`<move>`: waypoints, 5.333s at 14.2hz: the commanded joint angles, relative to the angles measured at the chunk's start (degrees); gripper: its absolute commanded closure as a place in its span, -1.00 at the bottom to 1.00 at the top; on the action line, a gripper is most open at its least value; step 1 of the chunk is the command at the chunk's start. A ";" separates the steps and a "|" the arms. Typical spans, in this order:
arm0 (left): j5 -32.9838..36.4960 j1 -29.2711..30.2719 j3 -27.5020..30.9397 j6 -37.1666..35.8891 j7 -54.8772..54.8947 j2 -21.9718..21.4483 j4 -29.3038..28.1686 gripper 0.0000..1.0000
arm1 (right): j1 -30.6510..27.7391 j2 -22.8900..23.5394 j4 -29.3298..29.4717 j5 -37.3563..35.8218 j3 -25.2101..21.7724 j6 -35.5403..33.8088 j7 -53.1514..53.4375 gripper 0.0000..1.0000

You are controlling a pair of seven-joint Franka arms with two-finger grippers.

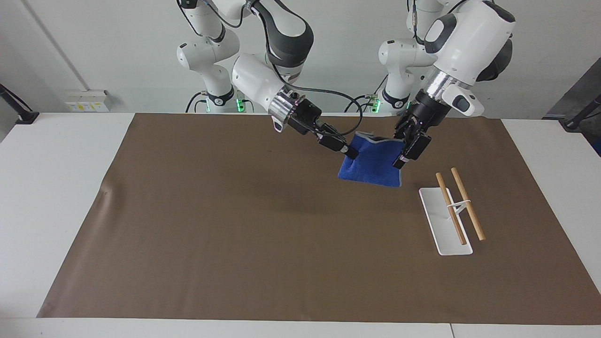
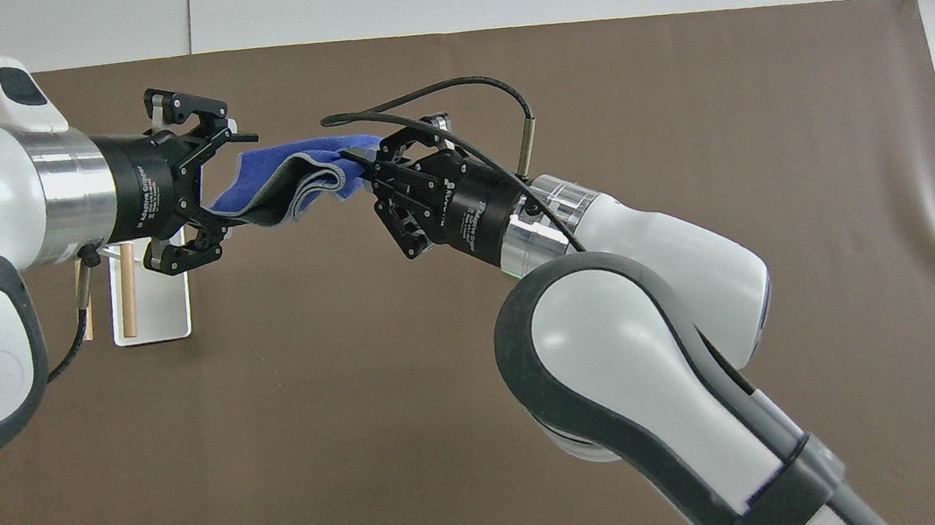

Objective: Right arm passes towel to left arm to hang

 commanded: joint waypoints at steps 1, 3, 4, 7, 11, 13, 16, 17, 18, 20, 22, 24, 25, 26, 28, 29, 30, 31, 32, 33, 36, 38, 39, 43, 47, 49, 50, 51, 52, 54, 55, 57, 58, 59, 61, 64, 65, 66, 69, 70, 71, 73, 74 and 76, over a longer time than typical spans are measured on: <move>0.13 0.45 0.35 0.63 3.21 -1.84 -2.57 -0.50 | -0.33 0.55 0.67 0.36 0.16 0.84 -0.85 1.00; 0.22 0.54 0.44 0.19 4.00 -2.19 -3.62 -0.49 | -0.33 0.55 0.59 0.36 0.16 0.84 -0.85 1.00; 0.22 0.63 0.44 0.10 5.84 -2.80 -4.50 -0.50 | -0.50 0.55 0.67 0.36 0.16 0.84 -0.85 1.00; 0.22 0.72 0.44 -1.30 7.79 -3.25 -4.95 -0.46 | -0.51 0.55 0.67 0.36 0.16 0.84 -0.85 1.00; 0.22 0.72 0.35 -1.92 6.22 -3.42 -4.95 -0.23 | -0.68 0.64 0.67 0.36 0.16 0.84 -0.85 1.00; 0.22 0.63 0.35 -1.57 1.57 -3.42 -4.77 -0.02 | -0.77 0.64 0.67 0.36 0.16 0.84 -0.85 1.00; 0.22 0.63 0.35 -1.13 1.28 -3.25 -4.42 0.24 | -0.94 0.64 0.67 0.36 0.16 0.84 -0.85 1.00; 0.22 0.63 0.35 -1.13 1.20 -3.25 -4.42 0.35 | -0.94 0.64 0.67 0.36 0.16 0.84 -0.85 1.00; 0.22 0.63 0.27 -1.30 1.20 -3.25 -4.51 0.45 | -0.94 0.64 0.67 0.36 0.16 0.84 -0.85 1.00; 0.22 0.63 0.27 -1.22 0.85 -3.25 -4.42 0.69 | -0.94 0.64 0.67 0.36 0.16 0.84 -0.85 1.00; 0.22 0.63 0.27 -1.13 0.76 -3.25 -4.42 1.00 | -1.03 0.64 0.67 0.36 0.16 0.84 -0.85 1.00; 0.22 0.72 0.27 -1.22 0.93 -3.25 -4.51 1.00 | -1.03 0.64 0.67 0.36 0.16 0.84 -0.85 1.00; 0.22 0.72 0.27 -1.13 1.19 -3.25 -4.42 1.00 | -1.03 0.64 0.67 0.36 0.16 0.84 -0.85 1.00; 0.22 0.72 0.35 -0.96 1.72 -3.25 -4.42 1.00 | -1.03 0.64 0.67 0.36 0.16 0.84 -0.85 1.00; 0.22 0.72 0.35 -0.69 2.07 -3.16 -4.51 1.00 | -1.03 0.64 0.67 0.36 0.16 0.84 -0.85 1.00; 0.22 0.81 0.35 -0.60 2.34 -3.16 -4.51 1.00 | -1.03 0.64 0.67 0.36 0.16 0.84 -0.93 1.00; 0.22 0.81 0.35 -0.52 2.60 -3.16 -4.51 1.00 | -1.03 0.64 0.67 0.10 0.16 0.84 -1.20 0.96; 0.22 0.81 0.35 -0.34 2.52 -3.16 -4.51 1.00 | -1.12 0.64 0.67 -0.25 0.08 0.93 -2.59 0.26; 0.22 0.81 0.35 -0.25 2.51 -3.16 -4.51 1.00 | -1.21 0.64 0.67 -0.52 -0.01 0.93 -5.13 -0.44; 0.31 0.81 0.44 -0.16 2.51 -3.16 -4.51 1.00 | -1.38 0.64 0.50 -0.61 -0.19 0.93 -7.59 -0.76; 0.31 0.81 0.44 3.24 3.13 -2.99 -4.77 1.00 | -2.52 0.99 -0.55 -5.33 -0.28 2.59 -17.95 -1.00; 0.31 1.33 0.44 5.63 4.09 -2.81 -4.77 1.00 | -4.10 1.08 -2.39 -10.77 -0.36 3.30 -24.45 -1.00; 0.31 1.33 0.44 5.64 5.40 -2.81 -4.86 1.00 | -5.41 1.08 -3.01 -14.02 -0.36 3.30 -27.45 -1.00; 0.40 1.77 1.05 5.64 14.09 -3.07 -6.17 1.00 | -10.60 1.08 -5.83 -30.44 -0.45 2.78 -34.32 -1.00; 3.10 1.95 3.86 5.03 18.33 -4.03 -8.81 1.00 | -17.62 2.04 -5.66 -49.77 -0.54 -3.18 -37.84 -1.00; 4.00 2.21 4.92 4.85 18.25 -5.96 -12.57 1.00 | -21.14 2.05 -5.31 -62.25 -0.45 -7.66 -38.03 -1.00; 5.48 2.30 6.66 5.02 18.94 -7.02 -15.29 1.00 | -22.38 1.96 -5.04 -67.79 -0.54 -10.12 -38.03 -1.00; 6.54 2.30 7.38 4.85 19.56 -7.64 -16.19 1.00 | -23.26 1.96 -4.86 -72.19 -0.63 -12.15 -38.03 -1.00; 6.64 2.39 8.78 4.24 19.39 -7.73 -16.63 1.00 | -24.23 1.87 -4.69 -75.98 -0.80 -14.43 -37.94 -1.00; 7.77 2.39 11.68 1.96 19.04 -8.08 -16.81 1.00 | -26.33 1.69 -3.20 -81.97 -0.89 -19.87 -37.76 -1.00; 9.09 2.48 13.08 1.25 18.95 -8.08 -16.81 1.00 | -27.30 1.52 -2.24 -84.17 -0.89 -22.86 -37.67 -1.00; 9.98 2.39 15.90 1.24 19.04 -8.08 -16.81 1.00 | -29.76 0.56 0.05 -87.52 -0.89 -29.01 -37.67 -1.00; 10.94 2.48 17.13 1.50 19.12 -8.08 -16.81 1.00 | -30.38 -0.14 0.67 -88.23 -0.89 -31.56 -37.67 -1.00; 11.90 2.48 17.49 1.68 19.13 -8.08 -16.81 1.00 | -30.82 -1.54 0.76 -88.50 -0.89 -33.77 -37.67 -1.00; 12.09 2.48 17.67 1.86 19.04 -7.99 -16.99 1.00 | -31.27 -3.66 0.76 -89.20 -1.24 -37.64 -37.67 -1.00; 14.28 2.56 19.33 2.38 18.86 -7.82 -16.90 1.00 | -31.27 -7.00 0.85 -89.38 -3.43 -43.61 -37.67 -1.00; 14.37 2.56 20.29 3.17 18.86 -7.64 -16.90 1.00 | -31.27 -8.23 0.94 -89.38 -4.31 -45.72 -37.76 -1.00; 14.46 2.65 20.83 4.74 18.95 -7.38 -16.90 1.00 | -31.18 -9.72 0.94 -89.38 -5.28 -47.74 -37.85 -1.00; 17.01 2.65 21.89 7.92 18.95 -5.98 -16.90 1.00 | -30.83 -12.89 1.20 -88.32 -7.13 -54.86 -37.50 -1.00; 17.10 2.65 21.89 8.79 18.95 -5.28 -16.81 1.00 | -30.83 -13.07 1.72 -88.32 -7.22 -57.67 -37.32 -1.00; 17.10 2.65 21.89 10.54 18.86 -4.05 -16.81 1.00 | -30.83 -13.07 2.16 -88.32 -7.65 -60.30 -36.89 -1.00; 17.10 2.65 21.89 12.40 18.95 -2.55 -16.81 1.00 | -30.92 -13.07 3.65 -88.32 -9.15 -63.66 -36.53 -1.00; 17.10 2.65 21.89 13.45 18.86 -1.94 -16.81 1.00 | -30.92 -13.07 3.66 -88.50 -9.41 -64.11 -36.53 -1.00; 17.10 2.65 21.89 14.86 18.86 -0.79 -16.81 1.00 | -30.92 -13.68 2.79 -88.67 -9.42 -63.85 -36.44 -1.00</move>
